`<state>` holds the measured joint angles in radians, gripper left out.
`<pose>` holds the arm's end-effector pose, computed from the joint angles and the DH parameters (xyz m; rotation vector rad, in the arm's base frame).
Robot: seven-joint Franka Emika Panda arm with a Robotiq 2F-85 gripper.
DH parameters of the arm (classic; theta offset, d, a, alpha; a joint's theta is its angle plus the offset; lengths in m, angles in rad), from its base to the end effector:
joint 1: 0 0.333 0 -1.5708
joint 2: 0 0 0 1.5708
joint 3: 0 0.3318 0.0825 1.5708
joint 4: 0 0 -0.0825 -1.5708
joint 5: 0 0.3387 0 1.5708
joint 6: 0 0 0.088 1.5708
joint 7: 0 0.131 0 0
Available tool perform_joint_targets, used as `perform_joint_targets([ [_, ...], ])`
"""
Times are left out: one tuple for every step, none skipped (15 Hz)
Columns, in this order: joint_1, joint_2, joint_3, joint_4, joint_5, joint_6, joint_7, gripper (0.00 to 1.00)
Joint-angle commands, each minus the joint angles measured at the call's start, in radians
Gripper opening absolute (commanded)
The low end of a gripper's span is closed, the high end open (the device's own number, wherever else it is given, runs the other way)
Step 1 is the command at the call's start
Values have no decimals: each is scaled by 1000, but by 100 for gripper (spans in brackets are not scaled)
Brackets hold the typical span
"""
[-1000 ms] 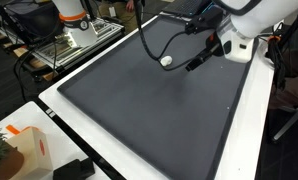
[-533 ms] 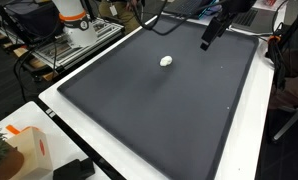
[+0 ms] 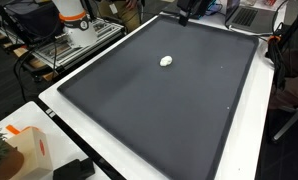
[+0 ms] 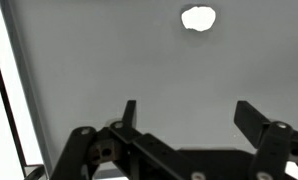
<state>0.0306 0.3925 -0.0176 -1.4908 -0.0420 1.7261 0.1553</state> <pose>0.6172 0.0047 0.4394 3.0653 -0.2022 -0.2349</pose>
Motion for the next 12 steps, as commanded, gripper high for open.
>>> perform_joint_targets([
  [0, -8, 0, -10, -1, 1, -1, 100],
  [0, -10, 1, -15, -1, 4, -1, 100],
  [0, -10, 1, -20, -1, 9, -1, 100],
  [0, -10, 1, -25, -1, 12, -1, 100],
  [0, -10, 1, -28, -2, 13, -1, 100],
  [2, -38, 5, -45, 5, -13, -4, 100],
  [7, -88, 7, -92, 13, -33, 17, 100],
  [8, -136, 14, -137, 27, -64, 11, 100],
  [8, -203, 23, -202, 55, -111, 14, 100],
  [9, -230, 26, -222, 76, -155, 24, 100],
  [10, -271, 30, -260, 104, -195, 39, 100],
  [9, -318, 35, -304, 142, -226, 52, 100],
])
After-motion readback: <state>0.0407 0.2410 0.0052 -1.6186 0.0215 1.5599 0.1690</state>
